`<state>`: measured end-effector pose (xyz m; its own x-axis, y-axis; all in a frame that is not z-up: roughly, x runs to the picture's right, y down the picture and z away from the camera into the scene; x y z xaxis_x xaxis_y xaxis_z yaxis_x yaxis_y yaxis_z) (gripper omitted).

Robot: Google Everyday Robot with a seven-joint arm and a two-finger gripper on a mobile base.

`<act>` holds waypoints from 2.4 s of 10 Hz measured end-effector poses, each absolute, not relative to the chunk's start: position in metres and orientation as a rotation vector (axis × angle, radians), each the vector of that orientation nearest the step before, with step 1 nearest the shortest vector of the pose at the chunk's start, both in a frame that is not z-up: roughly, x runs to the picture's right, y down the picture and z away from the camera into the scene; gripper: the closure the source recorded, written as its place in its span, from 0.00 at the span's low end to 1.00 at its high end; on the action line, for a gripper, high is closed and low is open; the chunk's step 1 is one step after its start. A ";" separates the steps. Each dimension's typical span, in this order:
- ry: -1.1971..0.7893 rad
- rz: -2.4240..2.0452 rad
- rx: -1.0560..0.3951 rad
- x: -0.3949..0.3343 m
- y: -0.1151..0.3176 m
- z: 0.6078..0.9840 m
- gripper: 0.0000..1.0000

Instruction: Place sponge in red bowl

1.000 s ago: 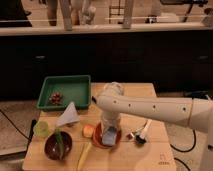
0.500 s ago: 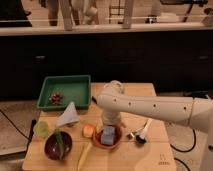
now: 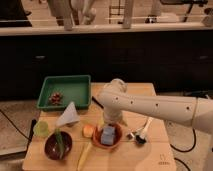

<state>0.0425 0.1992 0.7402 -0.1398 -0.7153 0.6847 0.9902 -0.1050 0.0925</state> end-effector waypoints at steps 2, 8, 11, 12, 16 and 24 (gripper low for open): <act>-0.643 -1.622 -0.565 0.043 0.195 0.738 0.20; -0.642 -1.622 -0.564 0.044 0.194 0.738 0.20; -0.642 -1.623 -0.564 0.044 0.194 0.738 0.20; -0.642 -1.623 -0.564 0.044 0.194 0.738 0.20; -0.642 -1.621 -0.564 0.044 0.194 0.738 0.20; -0.643 -1.621 -0.565 0.044 0.194 0.738 0.20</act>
